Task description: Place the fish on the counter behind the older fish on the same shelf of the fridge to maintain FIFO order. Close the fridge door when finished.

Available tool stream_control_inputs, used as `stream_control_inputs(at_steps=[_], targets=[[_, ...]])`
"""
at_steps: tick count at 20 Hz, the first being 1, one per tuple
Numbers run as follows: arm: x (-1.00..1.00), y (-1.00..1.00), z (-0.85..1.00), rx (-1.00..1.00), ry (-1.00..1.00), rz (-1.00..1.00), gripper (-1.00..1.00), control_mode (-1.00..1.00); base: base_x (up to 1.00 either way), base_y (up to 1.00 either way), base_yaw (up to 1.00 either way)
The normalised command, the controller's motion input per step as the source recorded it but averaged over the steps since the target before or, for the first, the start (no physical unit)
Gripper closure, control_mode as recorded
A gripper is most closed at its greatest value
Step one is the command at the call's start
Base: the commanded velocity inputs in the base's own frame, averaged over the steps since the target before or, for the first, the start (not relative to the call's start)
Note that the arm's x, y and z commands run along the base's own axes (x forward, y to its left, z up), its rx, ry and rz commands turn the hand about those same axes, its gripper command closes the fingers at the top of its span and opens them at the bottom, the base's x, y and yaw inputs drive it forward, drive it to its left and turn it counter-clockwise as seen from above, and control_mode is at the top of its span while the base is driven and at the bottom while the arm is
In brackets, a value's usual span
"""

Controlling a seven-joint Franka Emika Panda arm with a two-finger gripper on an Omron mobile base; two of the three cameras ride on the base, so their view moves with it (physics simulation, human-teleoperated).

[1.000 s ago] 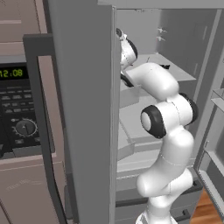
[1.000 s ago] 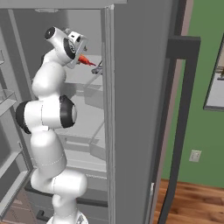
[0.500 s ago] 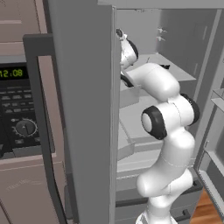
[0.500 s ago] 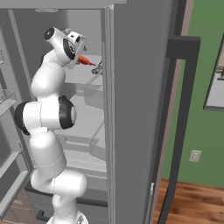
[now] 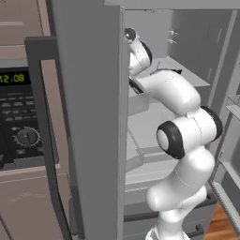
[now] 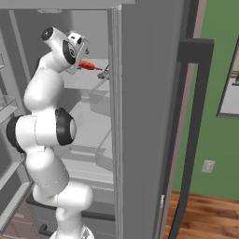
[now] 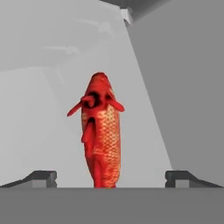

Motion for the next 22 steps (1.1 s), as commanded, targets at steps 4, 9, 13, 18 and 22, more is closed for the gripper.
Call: stream_control_inputs(at_steps=[4,9,13,18,22], targets=[[-0.39,-0.11,0.06,0.0,0.0,0.04,-1.0,-1.0,0.0,0.0,0.0],[-0.52,-0.15,0.0,0.0,0.0,0.04,-1.0,-1.0,0.0,0.0,0.0],[-0.79,0.0,0.0,0.0,0.0,0.01,-1.0,-1.0,0.0,0.0,0.0],[-0.95,0.0,0.01,0.0,0.0,0.0,-1.0,-1.0,0.0,0.0,0.0],[-0.95,0.0,0.03,0.0,0.0,0.0,-1.0,-1.0,0.0,0.0,0.0]])
